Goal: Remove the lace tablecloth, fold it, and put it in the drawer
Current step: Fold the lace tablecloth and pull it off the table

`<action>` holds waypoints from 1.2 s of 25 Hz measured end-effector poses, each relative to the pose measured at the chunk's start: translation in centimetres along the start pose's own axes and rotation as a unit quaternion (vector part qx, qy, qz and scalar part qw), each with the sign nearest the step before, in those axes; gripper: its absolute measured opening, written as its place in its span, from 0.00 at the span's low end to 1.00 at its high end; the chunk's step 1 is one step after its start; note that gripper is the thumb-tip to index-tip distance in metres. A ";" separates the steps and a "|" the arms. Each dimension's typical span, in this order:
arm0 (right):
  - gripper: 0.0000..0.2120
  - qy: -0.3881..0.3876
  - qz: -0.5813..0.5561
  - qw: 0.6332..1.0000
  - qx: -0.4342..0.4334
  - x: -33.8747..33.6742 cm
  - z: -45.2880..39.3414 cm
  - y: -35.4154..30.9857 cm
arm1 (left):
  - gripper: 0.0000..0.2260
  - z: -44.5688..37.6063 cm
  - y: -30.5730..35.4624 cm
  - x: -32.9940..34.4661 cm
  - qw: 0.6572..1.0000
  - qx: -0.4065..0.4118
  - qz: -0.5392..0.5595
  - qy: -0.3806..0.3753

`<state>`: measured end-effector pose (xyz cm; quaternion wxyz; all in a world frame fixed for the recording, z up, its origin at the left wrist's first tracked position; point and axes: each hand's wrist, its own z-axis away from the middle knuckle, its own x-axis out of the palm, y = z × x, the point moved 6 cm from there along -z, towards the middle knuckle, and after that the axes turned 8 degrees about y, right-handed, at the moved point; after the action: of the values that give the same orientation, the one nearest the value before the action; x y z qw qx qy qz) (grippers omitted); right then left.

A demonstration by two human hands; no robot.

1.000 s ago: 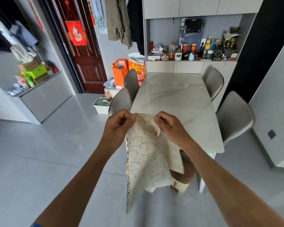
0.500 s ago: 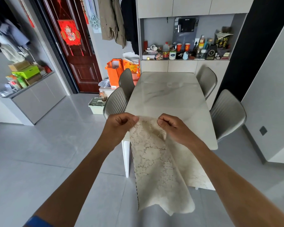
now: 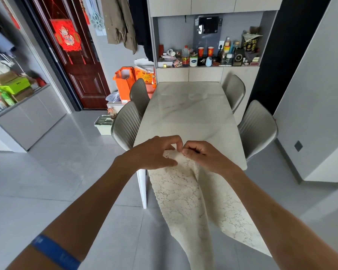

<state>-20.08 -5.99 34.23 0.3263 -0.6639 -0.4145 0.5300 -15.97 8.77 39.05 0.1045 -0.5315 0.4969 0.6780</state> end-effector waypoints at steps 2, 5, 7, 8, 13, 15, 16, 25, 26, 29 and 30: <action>0.09 0.014 -0.003 1.000 0.008 -0.4 0.7 0.4 | 0.11 -0.7 0.8 1.2 0.997 0.013 -0.072 -0.019; 0.06 0.065 -0.036 0.996 0.040 -1.0 2.8 2.4 | 0.17 -1.6 2.0 1.7 0.992 -0.013 -0.119 -0.040; 0.05 0.083 -0.045 0.991 0.089 -0.3 5.3 5.3 | 0.18 -2.0 2.7 1.1 0.989 -0.030 -0.140 -0.036; 0.06 0.089 -0.036 0.988 0.120 0.6 6.9 7.2 | 0.18 -2.1 3.1 0.7 0.988 -0.035 -0.147 -0.029; 0.11 0.074 -0.035 0.954 0.289 8.5 11.8 14.7 | 0.20 -1.6 4.7 -2.6 0.989 -0.042 -0.143 0.018; 0.10 0.081 0.006 0.934 0.348 10.4 13.2 17.0 | 0.20 -1.0 4.0 -4.5 0.987 -0.047 -0.145 0.041; 0.11 0.075 0.034 0.928 0.363 10.7 13.8 17.5 | 0.20 -0.5 3.2 -5.3 0.986 -0.054 -0.152 0.050; 0.07 0.205 -0.078 0.833 0.508 3.6 7.6 14.8 | 0.21 10.7 -12.4 4.2 0.954 -0.251 -0.163 -0.020; 0.07 0.205 -0.099 0.824 0.518 3.7 6.9 14.1 | 0.20 11.6 -12.7 6.5 0.955 -0.266 -0.127 -0.002; 0.08 0.236 -0.217 0.783 0.533 5.5 5.8 12.5 | 0.16 12.5 -11.9 12.3 0.953 -0.293 -0.023 0.068; 0.08 0.250 -0.249 0.766 0.537 6.2 5.7 12.0 | 0.14 12.1 -11.4 13.6 0.951 -0.299 0.003 0.078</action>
<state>-22.58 -5.78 19.84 0.8422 -0.3632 -0.1166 0.3811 -21.48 18.52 20.72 -0.1001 -0.5883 0.2793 0.7522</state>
